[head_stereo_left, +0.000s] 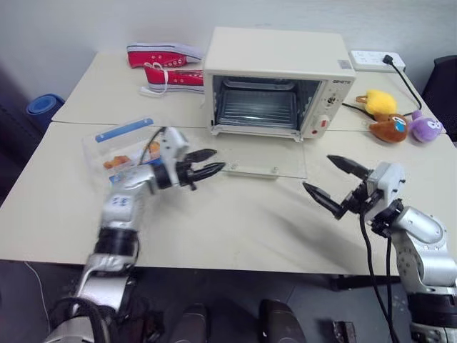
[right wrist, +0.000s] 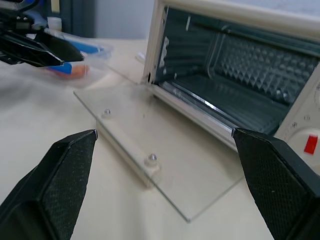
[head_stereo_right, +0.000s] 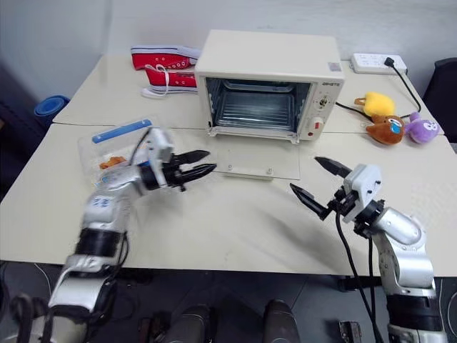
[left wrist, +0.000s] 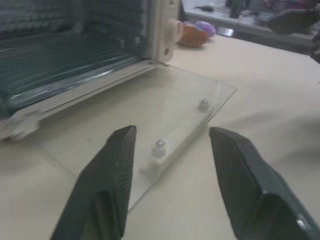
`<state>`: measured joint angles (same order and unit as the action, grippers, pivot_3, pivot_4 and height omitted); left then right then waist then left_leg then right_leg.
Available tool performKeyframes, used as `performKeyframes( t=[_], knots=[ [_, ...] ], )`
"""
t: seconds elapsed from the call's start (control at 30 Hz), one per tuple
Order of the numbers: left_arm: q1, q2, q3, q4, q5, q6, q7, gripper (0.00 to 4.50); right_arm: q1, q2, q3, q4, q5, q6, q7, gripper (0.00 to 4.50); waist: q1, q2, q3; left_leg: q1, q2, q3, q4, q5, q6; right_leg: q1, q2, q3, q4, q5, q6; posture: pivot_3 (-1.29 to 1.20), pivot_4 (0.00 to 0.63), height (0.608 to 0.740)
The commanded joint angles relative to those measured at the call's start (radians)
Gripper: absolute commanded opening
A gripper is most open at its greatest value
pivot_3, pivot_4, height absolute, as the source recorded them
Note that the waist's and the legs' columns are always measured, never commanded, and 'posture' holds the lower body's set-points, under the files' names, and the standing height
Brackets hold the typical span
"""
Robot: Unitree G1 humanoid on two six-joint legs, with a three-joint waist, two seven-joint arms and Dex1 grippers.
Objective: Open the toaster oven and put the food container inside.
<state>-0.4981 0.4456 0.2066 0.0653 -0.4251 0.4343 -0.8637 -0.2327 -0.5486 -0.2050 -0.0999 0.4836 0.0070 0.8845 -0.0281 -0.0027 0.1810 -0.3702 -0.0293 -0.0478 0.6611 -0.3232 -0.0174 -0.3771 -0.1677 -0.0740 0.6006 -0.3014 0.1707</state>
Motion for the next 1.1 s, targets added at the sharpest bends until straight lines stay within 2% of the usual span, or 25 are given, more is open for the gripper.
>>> performKeyframes(
  t=[0.03, 0.1, 0.13, 0.27, 0.4, 0.47, 0.53, 0.67, 0.83, 0.97, 1.07, 1.1],
  knots=[
    [0.171, 0.098, 0.241, -0.208, -0.152, 0.101, 0.038, 3.72, -0.035, 0.009, 0.032, -0.020, -0.005, -0.044, 0.038, 4.50, -0.004, 0.000, 0.000, 0.000, 0.001, 0.000, 0.000, 0.000, 0.000, 0.000, 0.000, 0.000, 0.000, 0.000, 0.000, 0.00, 0.150, 0.740],
    [0.292, 0.143, 0.356, -0.264, -0.172, 0.123, 0.076, 4.30, -0.048, 0.028, 0.060, -0.003, -0.033, -0.128, 0.074, 4.50, 0.000, 0.000, 0.000, 0.000, 0.002, 0.000, 0.000, -0.001, -0.001, 0.000, 0.001, 0.000, 0.000, 0.000, -0.001, 0.00, 0.150, 0.740],
    [0.349, 0.156, 0.425, -0.271, -0.181, 0.134, 0.103, 4.45, -0.052, 0.032, 0.078, -0.002, -0.033, -0.143, 0.098, 4.50, 0.002, 0.000, 0.000, 0.000, 0.002, 0.000, 0.000, -0.002, -0.001, 0.000, 0.001, 0.000, 0.000, -0.001, -0.001, 0.00, 0.150, 0.740],
    [0.534, 0.209, 0.653, -0.183, -0.166, 0.178, 0.209, 4.45, -0.065, 0.042, 0.137, -0.045, 0.067, -0.067, 0.198, 4.50, 0.019, 0.000, 0.000, 0.000, 0.002, 0.000, 0.002, -0.003, 0.000, 0.001, 0.001, 0.000, -0.001, -0.001, -0.001, 0.00, 0.150, 0.740],
    [0.614, 0.249, 0.743, -0.106, -0.174, 0.227, 0.266, 4.45, -0.087, 0.071, 0.178, -0.058, 0.066, -0.082, 0.224, 4.50, 0.031, 0.000, 0.000, 0.000, 0.002, 0.000, 0.003, -0.004, 0.001, 0.001, 0.001, 0.000, 0.000, -0.001, -0.001, 0.00, 0.150, 0.740],
    [0.583, 0.287, 0.769, -0.080, -0.215, 0.317, 0.314, 4.45, -0.095, 0.082, 0.195, -0.061, 0.064, -0.081, 0.234, 4.50, 0.038, -0.001, -0.001, 0.000, 0.001, 0.000, 0.003, -0.004, 0.001, 0.002, 0.001, 0.000, 0.000, -0.001, -0.001, 0.00, 0.150, 0.740],
    [0.515, 0.337, 0.751, -0.085, -0.265, 0.402, 0.328, 4.45, -0.099, 0.083, 0.198, -0.053, 0.060, -0.078, 0.238, 4.50, 0.047, -0.003, 0.000, 0.000, 0.001, -0.001, 0.004, -0.004, 0.000, 0.001, 0.001, 0.000, 0.000, -0.001, -0.001, 0.00, 0.150, 0.740],
    [0.257, 0.430, 0.677, 0.016, -0.285, 0.560, 0.457, 4.45, -0.098, 0.066, 0.185, -0.035, 0.054, -0.067, 0.243, 4.50, 0.053, -0.006, -0.002, 0.000, 0.001, -0.002, 0.005, -0.005, 0.000, 0.001, 0.001, 0.000, 0.002, -0.001, -0.002, 0.00, 0.150, 0.740],
    [0.048, 0.533, 0.396, 0.189, -0.200, 0.650, 0.432, 4.45, -0.100, 0.054, 0.175, -0.024, 0.045, -0.065, 0.238, 4.50, 0.023, -0.005, -0.002, 0.003, 0.001, 0.001, 0.002, -0.006, 0.000, -0.002, 0.001, 0.001, 0.005, -0.001, -0.002, 0.00, 0.150, 0.740],
    [-0.111, 0.534, 0.230, 0.348, -0.116, 0.629, 0.430, 4.45, -0.096, 0.053, 0.172, -0.033, 0.041, -0.062, 0.219, 4.50, -0.002, -0.005, -0.002, 0.002, 0.003, 0.005, 0.001, -0.006, -0.001, -0.005, 0.002, -0.002, 0.007, -0.001, -0.002, 0.00, 0.150, 0.740],
    [-0.229, 0.495, 0.165, 0.451, -0.053, 0.603, 0.485, 4.45, -0.076, 0.053, 0.173, -0.062, 0.036, -0.054, 0.197, 4.50, -0.002, -0.006, -0.002, 0.002, 0.004, 0.006, 0.002, -0.006, -0.001, -0.007, 0.003, -0.003, 0.010, -0.001, -0.002, 0.00, 0.150, 0.740],
    [-0.249, 0.485, 0.146, 0.472, -0.037, 0.596, 0.484, 4.28, -0.067, 0.052, 0.172, -0.073, 0.034, -0.052, 0.188, 4.50, -0.002, -0.006, -0.002, 0.002, 0.004, 0.007, 0.002, -0.006, -0.001, -0.008, 0.003, -0.003, 0.010, -0.001, -0.002, 0.00, 0.150, 0.740]
  ],
)
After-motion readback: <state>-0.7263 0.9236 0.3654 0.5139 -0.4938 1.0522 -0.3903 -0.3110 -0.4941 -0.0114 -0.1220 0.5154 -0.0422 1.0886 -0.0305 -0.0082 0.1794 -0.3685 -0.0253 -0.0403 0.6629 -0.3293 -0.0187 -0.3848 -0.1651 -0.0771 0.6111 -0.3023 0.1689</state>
